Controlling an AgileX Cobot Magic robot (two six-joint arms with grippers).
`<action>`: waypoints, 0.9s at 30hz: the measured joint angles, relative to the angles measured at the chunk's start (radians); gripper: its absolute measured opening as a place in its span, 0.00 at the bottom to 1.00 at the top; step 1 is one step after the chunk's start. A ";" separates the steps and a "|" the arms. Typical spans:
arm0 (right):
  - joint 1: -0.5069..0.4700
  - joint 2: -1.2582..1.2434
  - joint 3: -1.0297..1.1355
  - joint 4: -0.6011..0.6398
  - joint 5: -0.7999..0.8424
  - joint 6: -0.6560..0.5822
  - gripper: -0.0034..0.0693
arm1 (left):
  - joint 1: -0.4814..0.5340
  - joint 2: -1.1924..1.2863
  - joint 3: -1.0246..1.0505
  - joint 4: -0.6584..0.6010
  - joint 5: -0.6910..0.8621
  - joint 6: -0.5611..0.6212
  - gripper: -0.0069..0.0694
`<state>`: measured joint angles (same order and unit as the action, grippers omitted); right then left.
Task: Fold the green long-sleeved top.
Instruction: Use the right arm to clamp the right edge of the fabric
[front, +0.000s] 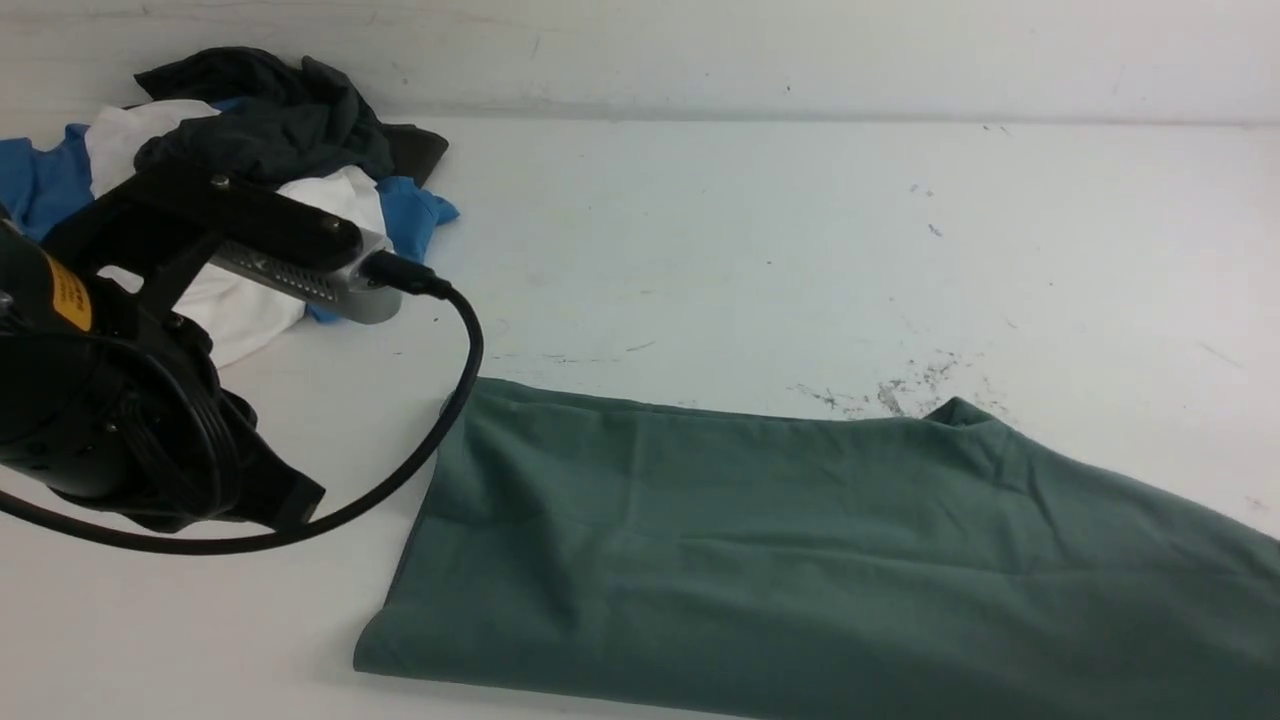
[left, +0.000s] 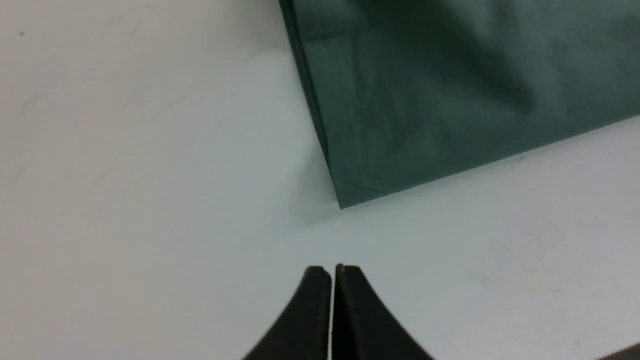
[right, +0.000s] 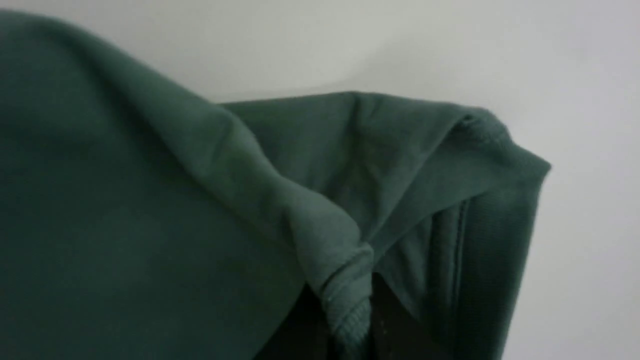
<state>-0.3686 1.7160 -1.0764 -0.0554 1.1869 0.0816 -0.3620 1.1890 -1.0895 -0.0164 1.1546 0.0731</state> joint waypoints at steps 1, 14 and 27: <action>0.000 0.000 0.000 -0.009 -0.005 -0.010 0.10 | 0.000 0.000 0.000 -0.006 0.002 0.002 0.09; -0.007 0.000 0.000 -0.255 -0.053 0.089 0.63 | 0.000 0.000 0.000 -0.017 0.002 0.024 0.09; -0.143 0.000 0.000 -0.122 -0.089 0.095 0.80 | 0.000 0.000 0.000 -0.035 0.002 0.047 0.09</action>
<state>-0.5118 1.7160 -1.0764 -0.1774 1.0984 0.1769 -0.3620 1.1890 -1.0895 -0.0511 1.1562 0.1197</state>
